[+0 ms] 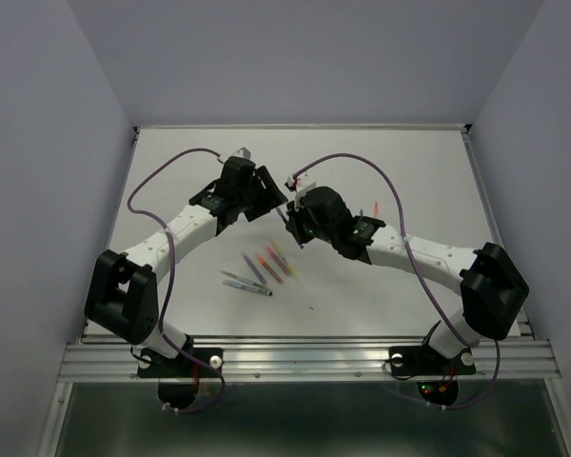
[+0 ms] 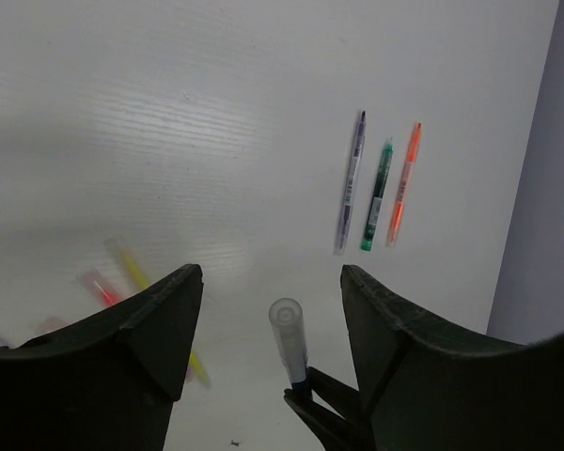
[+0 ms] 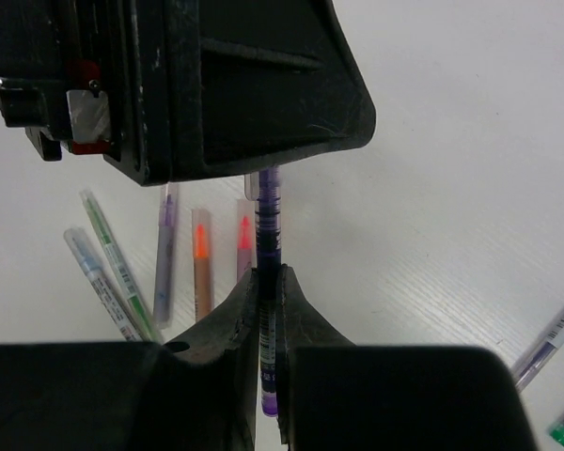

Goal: Open the pen caps

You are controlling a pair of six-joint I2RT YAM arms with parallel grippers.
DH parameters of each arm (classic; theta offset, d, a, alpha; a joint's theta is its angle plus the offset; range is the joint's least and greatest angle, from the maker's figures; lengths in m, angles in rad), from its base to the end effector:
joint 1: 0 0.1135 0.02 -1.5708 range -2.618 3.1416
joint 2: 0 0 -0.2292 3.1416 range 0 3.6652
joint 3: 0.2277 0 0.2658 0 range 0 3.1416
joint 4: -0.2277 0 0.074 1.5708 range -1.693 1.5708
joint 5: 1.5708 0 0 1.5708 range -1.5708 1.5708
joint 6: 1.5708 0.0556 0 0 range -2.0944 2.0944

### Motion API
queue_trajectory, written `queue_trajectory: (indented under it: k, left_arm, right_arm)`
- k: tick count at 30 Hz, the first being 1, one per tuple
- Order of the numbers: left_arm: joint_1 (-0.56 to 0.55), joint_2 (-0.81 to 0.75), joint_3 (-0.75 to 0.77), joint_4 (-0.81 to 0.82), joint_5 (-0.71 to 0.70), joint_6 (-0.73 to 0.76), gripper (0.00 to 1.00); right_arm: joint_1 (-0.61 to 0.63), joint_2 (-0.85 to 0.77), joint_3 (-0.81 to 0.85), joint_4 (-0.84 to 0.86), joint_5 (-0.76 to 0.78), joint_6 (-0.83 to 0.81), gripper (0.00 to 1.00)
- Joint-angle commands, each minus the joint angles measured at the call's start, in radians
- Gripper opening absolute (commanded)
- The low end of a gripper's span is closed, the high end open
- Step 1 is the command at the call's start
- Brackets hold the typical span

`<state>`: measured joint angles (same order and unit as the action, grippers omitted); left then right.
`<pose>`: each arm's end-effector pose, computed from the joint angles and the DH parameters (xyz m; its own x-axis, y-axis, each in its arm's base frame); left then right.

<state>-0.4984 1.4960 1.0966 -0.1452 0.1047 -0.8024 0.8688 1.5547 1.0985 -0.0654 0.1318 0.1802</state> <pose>0.3269 -0.1845 0.2297 -0.7145 -0.4253 -0.5555 0.0578 0.7555 -0.6526 0.2556 0.2909 0.2181 -0.4390 -0.2440 -0.8647 -0.6146 0.7836 0.0910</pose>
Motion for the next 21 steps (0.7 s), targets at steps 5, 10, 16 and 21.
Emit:
queue_trajectory:
  k: [5, 10, 16, 21]
  left_arm:
    - [-0.015, -0.002, 0.054, 0.027, -0.017, -0.009, 0.51]
    - [-0.023, 0.009, 0.072, 0.015, -0.023, -0.011, 0.44]
    - [-0.032, 0.02, 0.086, 0.009, -0.03, -0.008, 0.21]
    - [-0.035, 0.03, 0.098, -0.002, -0.036, 0.0, 0.0]
  right_arm:
    - [0.001, -0.012, 0.029, 0.047, 0.025, 0.024, 0.01]
    - [0.001, 0.002, 0.044, 0.029, 0.031, 0.028, 0.01]
    - [0.001, 0.022, 0.063, 0.007, 0.052, 0.027, 0.01]
    - [0.001, 0.027, 0.075, 0.006, 0.065, 0.024, 0.01]
